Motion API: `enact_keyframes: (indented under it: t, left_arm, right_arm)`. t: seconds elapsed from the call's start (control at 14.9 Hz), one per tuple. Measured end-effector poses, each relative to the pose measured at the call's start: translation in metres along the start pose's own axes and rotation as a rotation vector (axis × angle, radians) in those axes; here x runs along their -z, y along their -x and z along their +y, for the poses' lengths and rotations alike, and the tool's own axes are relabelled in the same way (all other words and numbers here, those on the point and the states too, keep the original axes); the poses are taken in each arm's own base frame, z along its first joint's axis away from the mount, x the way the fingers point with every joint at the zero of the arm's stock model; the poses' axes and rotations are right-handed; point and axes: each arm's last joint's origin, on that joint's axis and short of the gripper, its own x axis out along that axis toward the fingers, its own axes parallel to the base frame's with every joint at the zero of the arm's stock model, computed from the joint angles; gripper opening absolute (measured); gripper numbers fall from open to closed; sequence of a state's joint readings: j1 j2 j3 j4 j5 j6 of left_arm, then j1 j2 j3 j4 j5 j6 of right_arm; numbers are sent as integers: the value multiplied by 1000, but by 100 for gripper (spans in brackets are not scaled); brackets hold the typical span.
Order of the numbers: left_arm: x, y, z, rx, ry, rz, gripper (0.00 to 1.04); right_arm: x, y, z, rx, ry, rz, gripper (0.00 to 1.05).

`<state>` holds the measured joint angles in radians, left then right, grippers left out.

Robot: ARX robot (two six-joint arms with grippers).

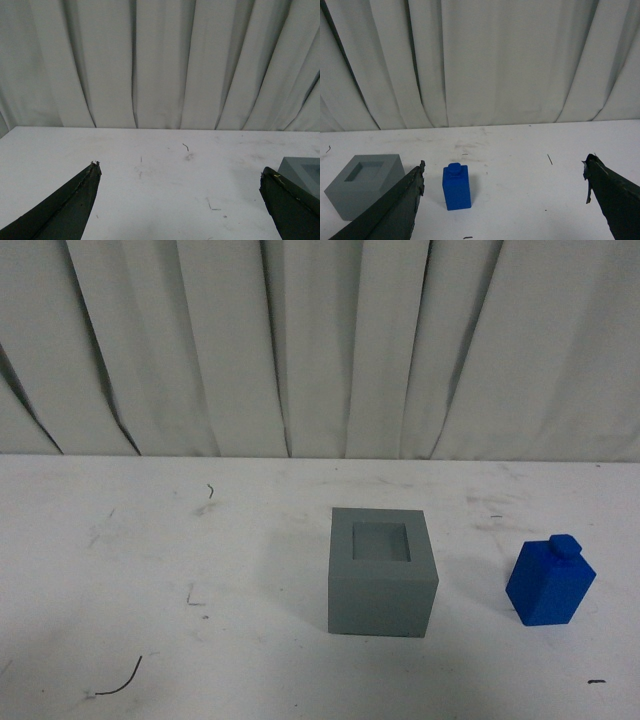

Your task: Insert blue part into gray base

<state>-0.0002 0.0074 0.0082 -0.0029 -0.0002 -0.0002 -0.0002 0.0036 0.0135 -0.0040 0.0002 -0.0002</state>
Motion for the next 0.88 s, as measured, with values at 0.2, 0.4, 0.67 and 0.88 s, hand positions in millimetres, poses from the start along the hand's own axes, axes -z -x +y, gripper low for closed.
enact_keyframes:
  t: [0.2,0.4,0.67,0.88]
  left_arm:
    - [0,0,0,0,0,0,98]
    - [0,0,0,0,0,0,98]
    - [0,0,0,0,0,0,98]
    - [0,0,0,0,0,0,98]
  right_arm:
    - [0,0,0,0,0,0,98]
    - [0,0,0,0,0,0,98]
    - [0,0,0,0,0,0,98]
    - [0,0,0,0,0,0,98]
